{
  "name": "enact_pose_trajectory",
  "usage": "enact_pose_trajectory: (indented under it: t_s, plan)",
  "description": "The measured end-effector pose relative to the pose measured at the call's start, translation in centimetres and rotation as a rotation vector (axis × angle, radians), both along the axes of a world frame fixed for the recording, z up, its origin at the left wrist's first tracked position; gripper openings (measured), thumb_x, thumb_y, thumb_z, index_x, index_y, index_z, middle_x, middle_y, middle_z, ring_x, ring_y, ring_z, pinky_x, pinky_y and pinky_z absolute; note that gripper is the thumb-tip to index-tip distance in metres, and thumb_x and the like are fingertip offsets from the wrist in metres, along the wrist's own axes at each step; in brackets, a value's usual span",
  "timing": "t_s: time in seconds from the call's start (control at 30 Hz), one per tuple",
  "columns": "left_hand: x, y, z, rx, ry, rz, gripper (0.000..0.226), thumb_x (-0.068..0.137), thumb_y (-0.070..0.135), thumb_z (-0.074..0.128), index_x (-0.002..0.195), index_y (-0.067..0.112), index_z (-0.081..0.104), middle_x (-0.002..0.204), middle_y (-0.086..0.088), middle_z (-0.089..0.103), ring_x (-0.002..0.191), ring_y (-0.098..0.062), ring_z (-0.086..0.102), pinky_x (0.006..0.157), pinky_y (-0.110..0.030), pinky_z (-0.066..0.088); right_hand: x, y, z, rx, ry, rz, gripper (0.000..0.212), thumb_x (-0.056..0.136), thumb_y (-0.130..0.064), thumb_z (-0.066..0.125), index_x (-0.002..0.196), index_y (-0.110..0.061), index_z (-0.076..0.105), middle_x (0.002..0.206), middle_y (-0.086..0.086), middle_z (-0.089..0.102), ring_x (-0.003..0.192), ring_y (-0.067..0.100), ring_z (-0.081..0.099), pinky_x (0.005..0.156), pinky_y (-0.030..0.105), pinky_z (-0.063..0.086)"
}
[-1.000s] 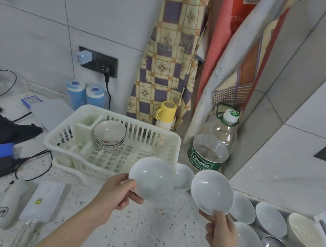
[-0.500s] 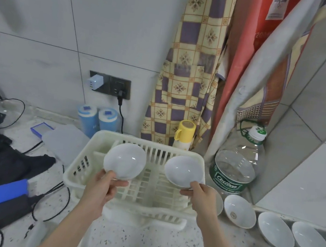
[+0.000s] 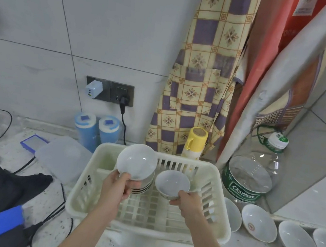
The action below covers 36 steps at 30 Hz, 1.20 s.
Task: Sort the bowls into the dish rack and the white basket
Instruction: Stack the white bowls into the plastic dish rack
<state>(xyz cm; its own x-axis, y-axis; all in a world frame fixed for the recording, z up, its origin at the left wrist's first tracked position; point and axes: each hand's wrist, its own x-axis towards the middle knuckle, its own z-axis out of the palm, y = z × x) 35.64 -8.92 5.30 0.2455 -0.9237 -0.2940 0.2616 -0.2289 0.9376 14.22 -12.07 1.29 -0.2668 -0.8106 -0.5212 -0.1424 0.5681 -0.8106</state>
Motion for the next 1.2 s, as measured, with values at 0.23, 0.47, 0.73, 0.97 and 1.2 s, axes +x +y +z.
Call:
enact_pose_trajectory:
  t_s: [0.23, 0.47, 0.73, 0.97, 1.2]
  plan:
    - [0.6, -1.2, -1.8, -0.002, 0.024, -0.035, 0.024, 0.09, 0.005, 0.046, 0.112, 0.006, 0.057, 0.083, -0.022, 0.075, 0.037, -0.01, 0.023, 0.036, -0.019, 0.021, 0.1, -1.7, -1.8, 0.144, 0.037, 0.017, 0.044, 0.086, 0.002, 0.039, 0.13, 0.001, 0.045, 0.064, 0.02, 0.07, 0.036, 0.01, 0.031, 0.032, 0.017, 0.024]
    - [0.7, -1.3, -2.4, -0.015, 0.028, -0.073, 0.027, 0.09, 0.007, 0.048, 0.114, 0.013, 0.058, 0.084, -0.022, 0.075, 0.037, -0.01, 0.024, 0.036, -0.019, 0.025, 0.0, -2.6, -2.1, 0.169, 0.025, 0.019, 0.048, 0.09, 0.006, 0.034, 0.138, 0.004, 0.04, 0.087, 0.029, 0.07, 0.037, 0.01, 0.029, 0.03, 0.017, 0.021]
    - [0.5, -1.3, -2.3, 0.007, 0.014, -0.095, 0.03, 0.09, 0.008, 0.05, 0.12, 0.015, 0.056, 0.083, -0.021, 0.075, 0.039, -0.012, 0.024, 0.037, -0.019, 0.026, -0.3, -2.6, -3.1, 0.172, -0.041, 0.035, 0.044, 0.091, 0.002, 0.038, 0.135, -0.001, 0.043, 0.079, 0.022, 0.069, 0.043, 0.011, 0.031, 0.031, 0.015, 0.021]
    - [0.6, -1.3, -2.3, 0.017, 0.012, -0.079, 0.027, 0.091, 0.007, 0.05, 0.116, 0.013, 0.058, 0.083, -0.022, 0.075, 0.036, -0.01, 0.027, 0.036, -0.019, 0.026, -0.3, -2.9, -2.9, 0.259, -0.264, -0.076, 0.03, 0.099, -0.005, 0.044, 0.129, -0.005, 0.045, 0.069, 0.021, 0.068, 0.027, 0.004, 0.035, 0.028, 0.013, 0.02]
    - [0.5, -1.2, -2.4, 0.031, 0.011, -0.074, 0.029, 0.091, 0.008, 0.051, 0.119, 0.014, 0.057, 0.083, -0.022, 0.075, 0.036, -0.01, 0.028, 0.036, -0.019, 0.026, -0.1, -2.6, -2.3, 0.249, -0.271, -0.124, 0.029, 0.099, -0.003, 0.041, 0.127, -0.003, 0.046, 0.071, 0.022, 0.065, 0.032, 0.006, 0.035, 0.028, 0.014, 0.019]
